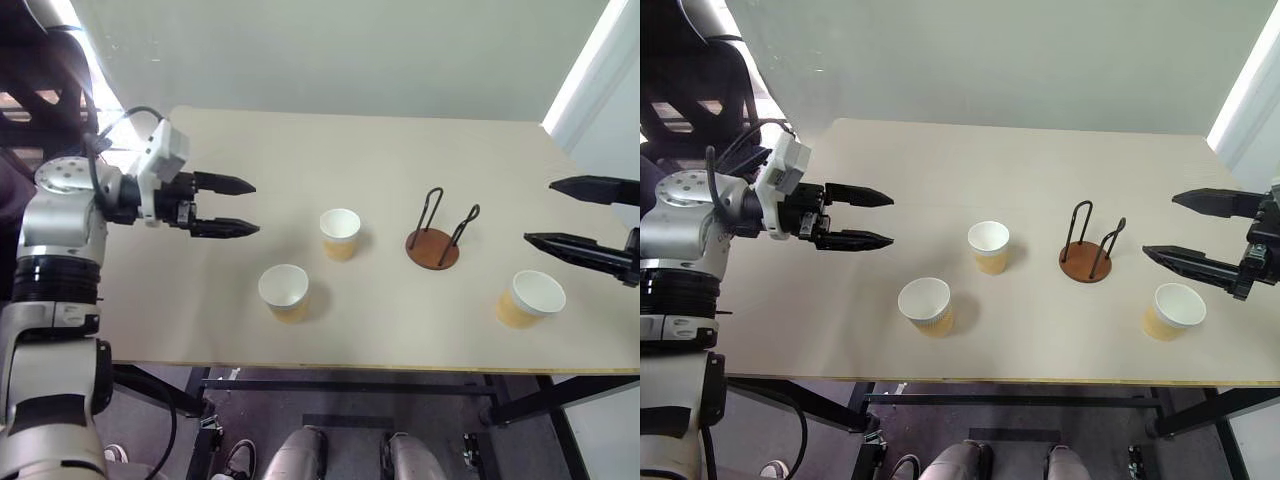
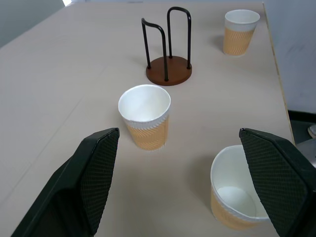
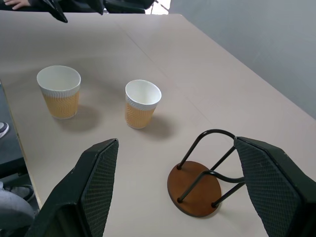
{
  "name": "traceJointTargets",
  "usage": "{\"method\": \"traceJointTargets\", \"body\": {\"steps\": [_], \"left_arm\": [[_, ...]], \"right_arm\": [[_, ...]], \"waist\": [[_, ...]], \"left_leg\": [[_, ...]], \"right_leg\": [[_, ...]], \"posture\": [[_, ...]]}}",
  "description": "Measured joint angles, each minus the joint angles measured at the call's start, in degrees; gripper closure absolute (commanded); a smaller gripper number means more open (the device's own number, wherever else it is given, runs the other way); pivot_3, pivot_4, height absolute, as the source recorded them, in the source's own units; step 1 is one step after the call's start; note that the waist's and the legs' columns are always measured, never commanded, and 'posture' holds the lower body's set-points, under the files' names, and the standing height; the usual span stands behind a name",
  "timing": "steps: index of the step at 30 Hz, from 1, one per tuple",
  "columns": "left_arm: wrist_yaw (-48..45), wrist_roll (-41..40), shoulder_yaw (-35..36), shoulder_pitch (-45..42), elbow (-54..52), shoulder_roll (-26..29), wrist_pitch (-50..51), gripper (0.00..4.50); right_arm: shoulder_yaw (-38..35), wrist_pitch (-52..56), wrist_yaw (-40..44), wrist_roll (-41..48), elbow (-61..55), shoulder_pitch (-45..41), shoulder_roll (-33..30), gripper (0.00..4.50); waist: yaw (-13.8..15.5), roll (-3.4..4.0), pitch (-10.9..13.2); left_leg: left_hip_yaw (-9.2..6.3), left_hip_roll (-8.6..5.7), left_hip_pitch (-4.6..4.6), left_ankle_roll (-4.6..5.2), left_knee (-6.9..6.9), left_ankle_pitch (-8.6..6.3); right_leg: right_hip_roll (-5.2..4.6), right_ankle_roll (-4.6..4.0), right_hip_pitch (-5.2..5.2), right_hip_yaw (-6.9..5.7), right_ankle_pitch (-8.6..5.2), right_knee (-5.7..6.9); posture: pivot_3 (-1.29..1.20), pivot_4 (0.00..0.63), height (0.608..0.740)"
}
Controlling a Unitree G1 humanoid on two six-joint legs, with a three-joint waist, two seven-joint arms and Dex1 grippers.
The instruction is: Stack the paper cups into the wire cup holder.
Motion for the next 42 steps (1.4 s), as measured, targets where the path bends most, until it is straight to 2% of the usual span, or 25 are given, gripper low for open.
{"method": "traceJointTargets", "body": {"steps": [9, 14, 19, 22, 26, 34, 42], "left_arm": [[-0.03, -0.06, 0.0, 0.03, 0.0, 0.46, 0.02, 0.35], [-0.04, -0.11, 0.01, 0.23, -0.02, 0.72, 0.05, 0.35], [-0.03, -0.28, 0.1, 1.0, -0.83, 0.59, 0.3, 0.35], [-0.03, -0.36, 0.15, 1.49, -1.05, 0.61, 0.59, 0.35], [-0.03, -0.38, 0.24, 1.59, -1.12, 0.76, 0.96, 0.35], [-0.02, -0.39, 0.31, 1.6, -1.21, 0.73, 1.02, 0.35], [0.02, -0.41, 0.59, 2.29, -2.03, 0.81, 1.14, 0.35]], "right_arm": [[0.03, 0.22, 0.39, -0.13, 0.08, 0.18, -0.01, 0.63], [3.11, 0.89, -3.69, -2.74, -0.04, 0.79, 0.31, 0.63], [15.83, 10.16, -20.98, -2.85, -2.33, -4.66, 10.25, 0.63], [19.9, 16.43, -28.58, -1.01, -5.11, -6.76, 16.09, 0.63], [23.56, 22.0, -36.64, -1.62, -5.77, -8.9, 21.77, 0.63], [27.12, 23.84, -44.15, -6.93, -0.5, -13.32, 28.04, 0.63], [31.91, 20.39, -45.23, -13.64, 4.02, -14.52, 31.34, 0.63]], "waist": [[0.0, 0.0, 0.0], [-0.03, 0.0, 0.0], [-0.33, 0.03, 0.03], [-0.33, 0.05, 0.04], [-0.2, 0.02, 0.03], [0.06, 0.01, 0.01], [-0.04, 0.01, 0.02]], "left_leg": [[-0.01, 0.0, 0.0, 0.0, 0.0, 0.0], [0.0, 0.01, 0.03, 0.0, 0.0, 0.0], [0.1, 0.0, 0.09, 0.13, 0.0, 0.21], [0.15, 0.0, 0.08, 0.44, -0.02, 0.45], [0.14, -0.03, 0.04, 0.32, 0.01, 0.38], [0.12, -0.04, 0.05, 0.13, 0.0, 0.36], [0.13, -0.01, 0.03, 0.07, -0.05, 0.33]], "right_leg": [[0.0, 0.01, 0.0, 0.0, -0.01, 0.0], [0.0, 0.0, 0.01, 0.0, 0.01, 0.01], [0.01, 0.27, 0.01, 0.04, 0.24, 0.03], [0.01, 0.36, -0.01, 0.09, 0.27, 0.03], [-0.02, 0.29, 0.03, 0.12, 0.36, -0.01], [-0.02, 0.1, -0.04, 0.11, 0.51, 0.0], [-0.02, 0.08, -0.14, 0.1, 0.51, -0.01]], "posture": [[0.0, 0.15, 0.74], [0.0, 0.15, 0.74], [0.0, 0.15, 0.74], [0.0, 0.15, 0.74], [0.0, 0.15, 0.74], [0.0, 0.15, 0.74], [0.0, 0.15, 0.74]]}}
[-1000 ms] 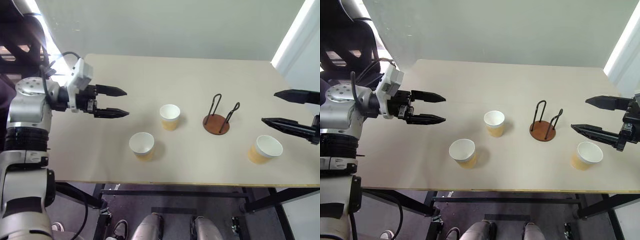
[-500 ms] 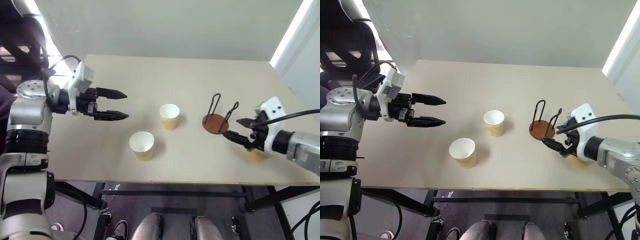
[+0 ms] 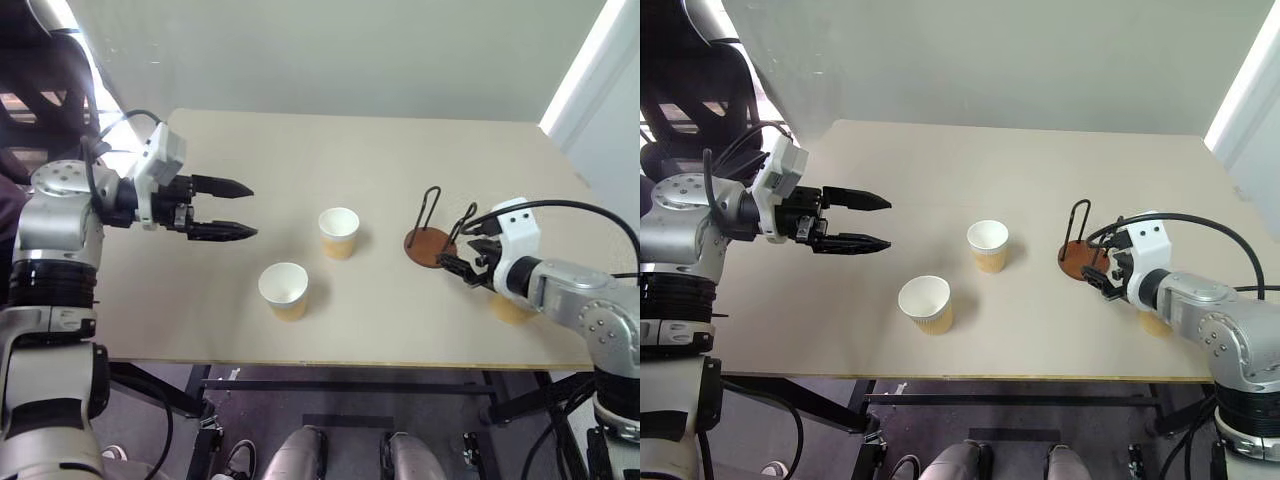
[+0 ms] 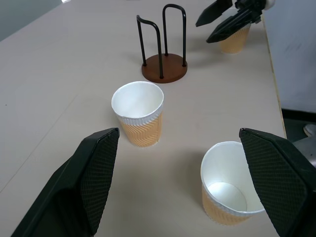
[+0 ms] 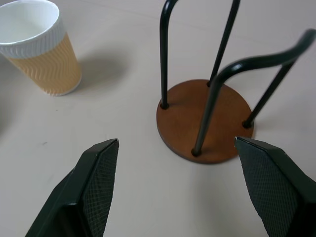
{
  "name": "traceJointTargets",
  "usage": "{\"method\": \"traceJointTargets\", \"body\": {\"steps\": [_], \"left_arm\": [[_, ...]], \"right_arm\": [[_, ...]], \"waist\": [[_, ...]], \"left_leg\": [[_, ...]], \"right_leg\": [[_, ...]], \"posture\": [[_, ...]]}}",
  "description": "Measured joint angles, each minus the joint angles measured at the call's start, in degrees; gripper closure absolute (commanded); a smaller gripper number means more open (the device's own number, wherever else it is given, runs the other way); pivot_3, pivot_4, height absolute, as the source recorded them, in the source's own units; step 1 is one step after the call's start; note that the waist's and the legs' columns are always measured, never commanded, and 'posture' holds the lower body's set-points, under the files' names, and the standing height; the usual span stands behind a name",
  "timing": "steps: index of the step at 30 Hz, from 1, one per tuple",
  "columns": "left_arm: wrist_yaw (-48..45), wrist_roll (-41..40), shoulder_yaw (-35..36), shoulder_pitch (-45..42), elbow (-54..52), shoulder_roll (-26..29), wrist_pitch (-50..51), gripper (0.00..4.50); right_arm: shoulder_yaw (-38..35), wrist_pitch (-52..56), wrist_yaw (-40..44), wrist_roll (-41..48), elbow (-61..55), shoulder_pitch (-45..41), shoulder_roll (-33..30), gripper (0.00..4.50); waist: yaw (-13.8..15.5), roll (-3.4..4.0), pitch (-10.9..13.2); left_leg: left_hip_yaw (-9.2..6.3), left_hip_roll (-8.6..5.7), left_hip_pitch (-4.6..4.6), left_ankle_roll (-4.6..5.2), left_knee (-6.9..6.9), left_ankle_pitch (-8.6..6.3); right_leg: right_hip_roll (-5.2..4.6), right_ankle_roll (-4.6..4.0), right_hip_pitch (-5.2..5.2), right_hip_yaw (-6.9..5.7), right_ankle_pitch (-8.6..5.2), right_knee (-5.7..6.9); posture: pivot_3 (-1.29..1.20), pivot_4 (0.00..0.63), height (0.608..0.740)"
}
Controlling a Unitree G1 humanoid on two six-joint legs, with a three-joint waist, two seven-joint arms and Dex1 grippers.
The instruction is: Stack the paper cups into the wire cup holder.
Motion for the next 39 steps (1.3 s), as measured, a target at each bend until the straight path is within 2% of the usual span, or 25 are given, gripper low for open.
{"method": "traceJointTargets", "body": {"steps": [8, 16, 19, 27, 32, 39], "left_arm": [[0.17, -0.13, 1.21, 1.63, -2.04, 1.02, 0.99, 0.35], [0.71, -1.08, 1.76, 3.45, -4.9, 2.33, 2.56, 0.35], [0.96, -1.24, 1.83, 3.89, -5.59, 2.47, 2.92, 0.3], [1.26, -1.55, 2.08, 4.66, -7.35, 2.99, 3.71, 0.3], [1.39, -1.88, 2.12, 4.79, -7.58, 3.01, 3.74, 0.3], [1.33, -1.89, 2.13, 4.62, -7.53, 3.05, 3.61, 0.3]], "right_arm": [[5.18, -8.35, 0.11, -8.34, 7.74, -4.23, 3.89, 0.63], [7.81, -12.63, 2.25, -12.39, 11.85, -6.13, 6.12, 0.63], [8.25, -13.91, 2.76, -13.32, 13.48, -6.8, 7.43, 1.57], [8.39, -14.92, 5.71, -14.67, 14.22, -6.83, 7.7, 4.49], [9.03, -15.07, 10.33, -14.91, 11.99, -5.46, 4.85, 4.49], [12.16, -18.05, 28.2, -8.89, -1.17, 2.08, -3.74, 4.49]], "waist": [[0.01, 0.01, 0.0], [-0.01, 0.01, 0.0], [0.01, 0.01, 0.0], [0.02, 0.01, 0.01], [0.07, 0.01, 0.01], [-0.1, 0.0, 0.0]], "left_leg": [[0.0, 0.01, -0.02, -0.02, 0.0, -0.01], [0.0, 0.04, -0.03, -0.09, -0.04, -0.05], [0.0, 0.06, -0.03, -0.1, -0.04, -0.04], [0.0, 0.08, -0.04, -0.14, -0.05, -0.07], [-0.01, 0.08, -0.05, -0.17, -0.07, -0.09], [0.01, 0.16, -0.06, -0.31, -0.16, -0.18]], "right_leg": [[0.0, -0.06, -0.04, -0.01, 0.04, -0.01], [0.0, -0.16, -0.07, -0.05, 0.03, -0.01], [0.0, -0.2, -0.08, -0.07, 0.04, -0.01], [0.0, -0.29, -0.09, -0.09, 0.02, -0.02], [-0.01, -0.38, -0.09, -0.11, -0.03, -0.02], [0.02, -0.47, -0.12, -0.17, -0.16, -0.05]], "posture": [[0.0, 0.15, 0.74], [0.0, 0.15, 0.74], [0.0, 0.15, 0.74], [0.0, 0.15, 0.74], [0.0, 0.15, 0.74], [0.0, 0.15, 0.74]]}}
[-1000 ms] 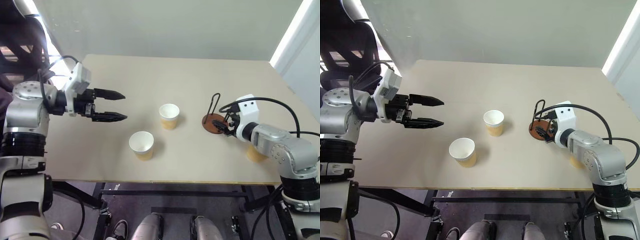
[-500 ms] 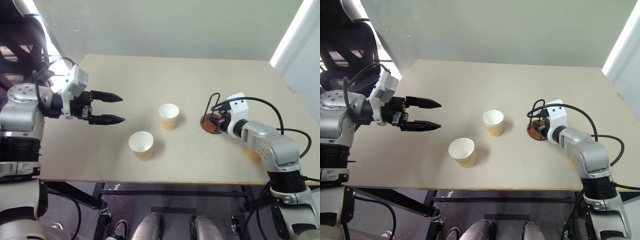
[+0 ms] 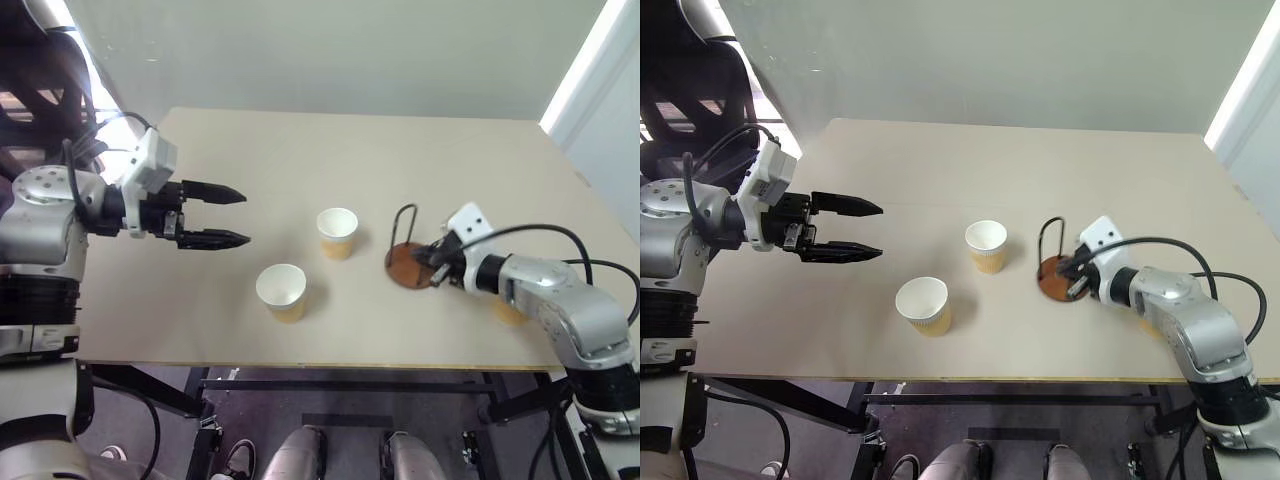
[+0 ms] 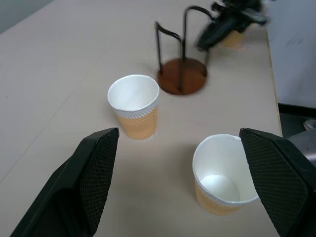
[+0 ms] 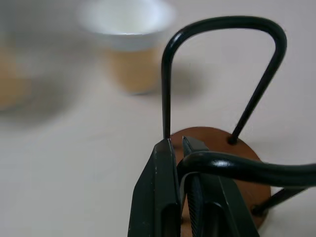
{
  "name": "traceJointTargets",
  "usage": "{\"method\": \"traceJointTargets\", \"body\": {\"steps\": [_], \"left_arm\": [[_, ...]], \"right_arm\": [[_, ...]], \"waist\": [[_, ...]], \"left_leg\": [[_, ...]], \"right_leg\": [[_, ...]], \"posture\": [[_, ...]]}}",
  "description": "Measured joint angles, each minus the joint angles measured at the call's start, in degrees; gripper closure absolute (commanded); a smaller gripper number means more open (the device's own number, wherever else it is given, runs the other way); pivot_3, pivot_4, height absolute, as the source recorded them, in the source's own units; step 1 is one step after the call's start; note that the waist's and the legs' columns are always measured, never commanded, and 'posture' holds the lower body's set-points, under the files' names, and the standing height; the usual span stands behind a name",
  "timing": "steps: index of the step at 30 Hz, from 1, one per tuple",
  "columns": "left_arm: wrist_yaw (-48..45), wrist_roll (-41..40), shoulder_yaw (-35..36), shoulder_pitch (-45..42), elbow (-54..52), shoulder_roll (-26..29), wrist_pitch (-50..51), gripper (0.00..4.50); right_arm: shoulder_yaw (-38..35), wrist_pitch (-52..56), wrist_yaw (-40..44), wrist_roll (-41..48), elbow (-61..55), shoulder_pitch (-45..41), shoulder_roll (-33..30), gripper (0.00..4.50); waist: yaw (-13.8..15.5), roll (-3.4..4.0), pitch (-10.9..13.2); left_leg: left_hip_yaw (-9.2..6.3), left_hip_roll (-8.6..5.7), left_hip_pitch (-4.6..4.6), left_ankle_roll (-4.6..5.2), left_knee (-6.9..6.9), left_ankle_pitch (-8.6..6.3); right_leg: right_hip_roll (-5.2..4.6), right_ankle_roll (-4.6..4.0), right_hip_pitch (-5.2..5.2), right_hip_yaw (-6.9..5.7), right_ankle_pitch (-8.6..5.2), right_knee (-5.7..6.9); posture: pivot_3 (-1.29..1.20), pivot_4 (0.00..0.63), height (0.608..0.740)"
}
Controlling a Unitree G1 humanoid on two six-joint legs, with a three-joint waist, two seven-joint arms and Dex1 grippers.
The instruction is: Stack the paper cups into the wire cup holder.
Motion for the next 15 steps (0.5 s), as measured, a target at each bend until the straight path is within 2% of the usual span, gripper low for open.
{"method": "traceJointTargets", "body": {"steps": [6, 15], "left_arm": [[-0.2, 0.03, -0.02, -0.31, 0.27, -0.06, -0.16, 0.3], [-0.36, 0.08, -0.08, -0.93, 0.32, -0.1, -0.24, 0.3]], "right_arm": [[0.19, -2.85, 9.04, 4.9, -5.81, 2.91, -2.17, 4.49], [3.58, -7.37, 13.28, 3.24, -4.64, 2.95, -2.63, 4.49]], "waist": [[-0.09, -0.01, 0.0], [-0.1, -0.01, -0.01]], "left_leg": [[0.0, 0.01, 0.02, 0.0, 0.03, 0.03], [-0.02, 0.02, 0.05, 0.0, 0.04, 0.09]], "right_leg": [[0.02, -0.02, 0.01, 0.02, -0.01, 0.03], [0.02, -0.09, 0.04, 0.03, 0.04, 0.04]], "posture": [[0.0, 0.15, 0.74], [0.0, 0.15, 0.74]]}}
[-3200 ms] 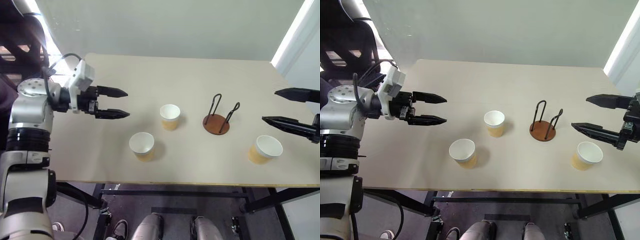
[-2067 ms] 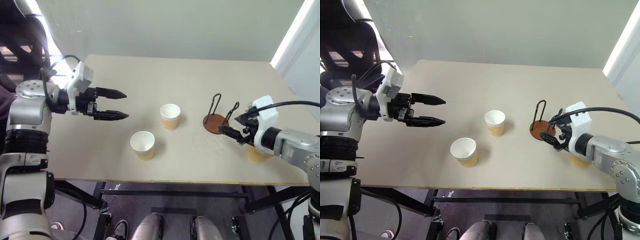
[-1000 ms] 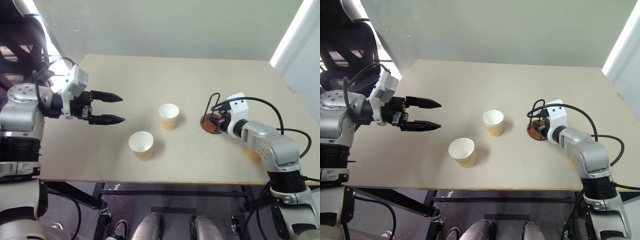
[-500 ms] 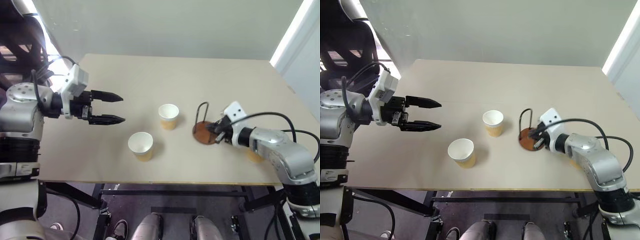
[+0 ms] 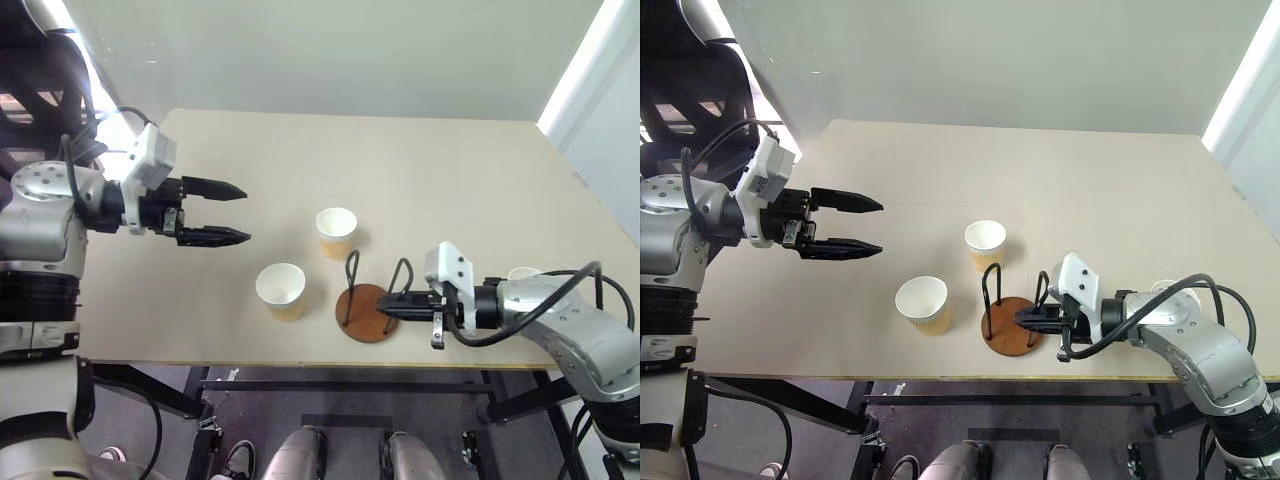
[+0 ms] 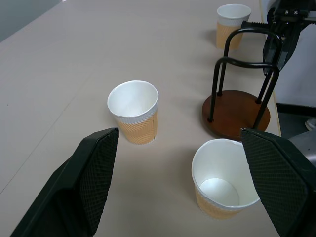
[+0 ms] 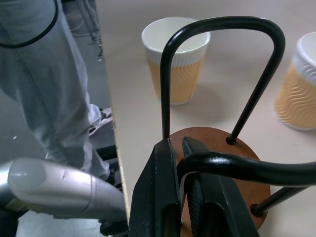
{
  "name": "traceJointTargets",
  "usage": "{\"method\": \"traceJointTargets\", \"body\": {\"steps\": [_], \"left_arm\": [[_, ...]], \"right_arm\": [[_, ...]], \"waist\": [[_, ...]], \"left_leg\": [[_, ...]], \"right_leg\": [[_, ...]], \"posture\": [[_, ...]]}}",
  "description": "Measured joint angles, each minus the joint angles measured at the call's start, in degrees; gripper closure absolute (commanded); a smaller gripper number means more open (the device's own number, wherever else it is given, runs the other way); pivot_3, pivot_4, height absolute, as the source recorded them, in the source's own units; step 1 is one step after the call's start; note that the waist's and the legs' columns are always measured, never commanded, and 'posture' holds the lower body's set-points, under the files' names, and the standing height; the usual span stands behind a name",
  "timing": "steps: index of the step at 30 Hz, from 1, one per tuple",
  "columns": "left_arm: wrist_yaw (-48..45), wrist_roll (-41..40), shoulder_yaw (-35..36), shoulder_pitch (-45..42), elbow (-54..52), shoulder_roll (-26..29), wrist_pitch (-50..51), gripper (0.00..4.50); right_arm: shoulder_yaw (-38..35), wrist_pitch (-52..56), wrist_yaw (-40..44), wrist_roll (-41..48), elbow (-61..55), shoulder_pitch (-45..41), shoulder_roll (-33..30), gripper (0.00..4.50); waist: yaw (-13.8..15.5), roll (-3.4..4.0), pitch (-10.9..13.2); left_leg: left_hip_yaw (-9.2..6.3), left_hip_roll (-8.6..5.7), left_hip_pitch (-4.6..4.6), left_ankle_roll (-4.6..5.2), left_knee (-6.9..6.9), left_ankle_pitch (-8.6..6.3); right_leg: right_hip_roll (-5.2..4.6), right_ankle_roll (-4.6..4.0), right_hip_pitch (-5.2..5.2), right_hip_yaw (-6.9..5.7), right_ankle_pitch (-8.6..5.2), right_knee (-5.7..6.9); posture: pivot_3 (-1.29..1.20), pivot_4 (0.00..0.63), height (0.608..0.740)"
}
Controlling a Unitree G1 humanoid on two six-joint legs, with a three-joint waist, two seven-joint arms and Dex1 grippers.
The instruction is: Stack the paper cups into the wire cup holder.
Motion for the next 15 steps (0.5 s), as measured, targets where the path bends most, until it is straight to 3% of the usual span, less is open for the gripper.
{"method": "traceJointTargets", "body": {"steps": [15], "left_arm": [[0.05, 0.06, 0.0, 0.0, 0.0, 0.01, 0.07, 0.3]], "right_arm": [[3.26, -8.06, 6.78, -5.55, 4.14, -0.46, -2.23, 4.49]], "waist": [[-0.04, -0.01, 0.0]], "left_leg": [[0.0, 0.01, 0.02, -0.01, -0.01, 0.0]], "right_leg": [[0.0, -0.01, 0.0, -0.01, 0.01, 0.01]], "posture": [[0.0, 0.15, 0.74]]}}
